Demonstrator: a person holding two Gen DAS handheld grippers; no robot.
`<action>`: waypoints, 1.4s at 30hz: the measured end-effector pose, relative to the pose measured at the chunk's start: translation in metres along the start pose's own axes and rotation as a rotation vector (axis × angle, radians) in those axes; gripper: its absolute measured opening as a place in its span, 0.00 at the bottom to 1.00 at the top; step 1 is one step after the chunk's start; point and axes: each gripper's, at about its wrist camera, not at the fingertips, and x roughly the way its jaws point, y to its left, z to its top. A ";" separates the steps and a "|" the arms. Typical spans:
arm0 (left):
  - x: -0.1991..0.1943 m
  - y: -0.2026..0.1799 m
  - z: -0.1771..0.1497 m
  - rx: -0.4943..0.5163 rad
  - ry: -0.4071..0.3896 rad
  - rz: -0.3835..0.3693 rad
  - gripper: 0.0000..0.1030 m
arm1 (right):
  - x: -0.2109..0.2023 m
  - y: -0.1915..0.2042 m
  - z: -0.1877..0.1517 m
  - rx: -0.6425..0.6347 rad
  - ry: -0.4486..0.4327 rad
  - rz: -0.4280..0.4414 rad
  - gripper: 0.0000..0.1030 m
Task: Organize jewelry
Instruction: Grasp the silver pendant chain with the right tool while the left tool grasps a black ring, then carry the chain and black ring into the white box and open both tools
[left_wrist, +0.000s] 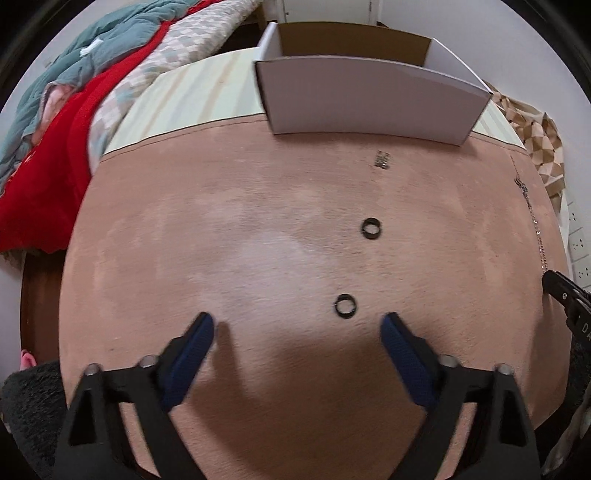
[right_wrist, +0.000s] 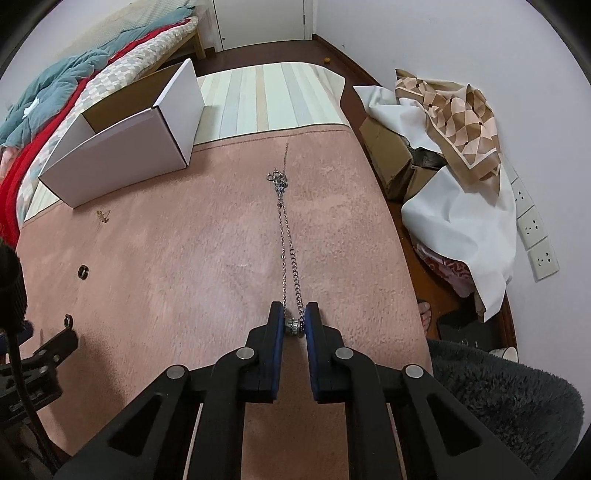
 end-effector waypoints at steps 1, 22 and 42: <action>-0.001 -0.002 0.000 0.000 -0.010 -0.008 0.77 | 0.000 0.000 0.000 0.002 0.001 0.001 0.12; -0.007 -0.011 0.004 0.017 -0.033 -0.074 0.09 | -0.003 0.000 -0.001 0.007 0.008 0.011 0.12; -0.112 0.022 0.093 -0.009 -0.200 -0.180 0.09 | -0.140 0.035 0.083 -0.038 -0.201 0.275 0.12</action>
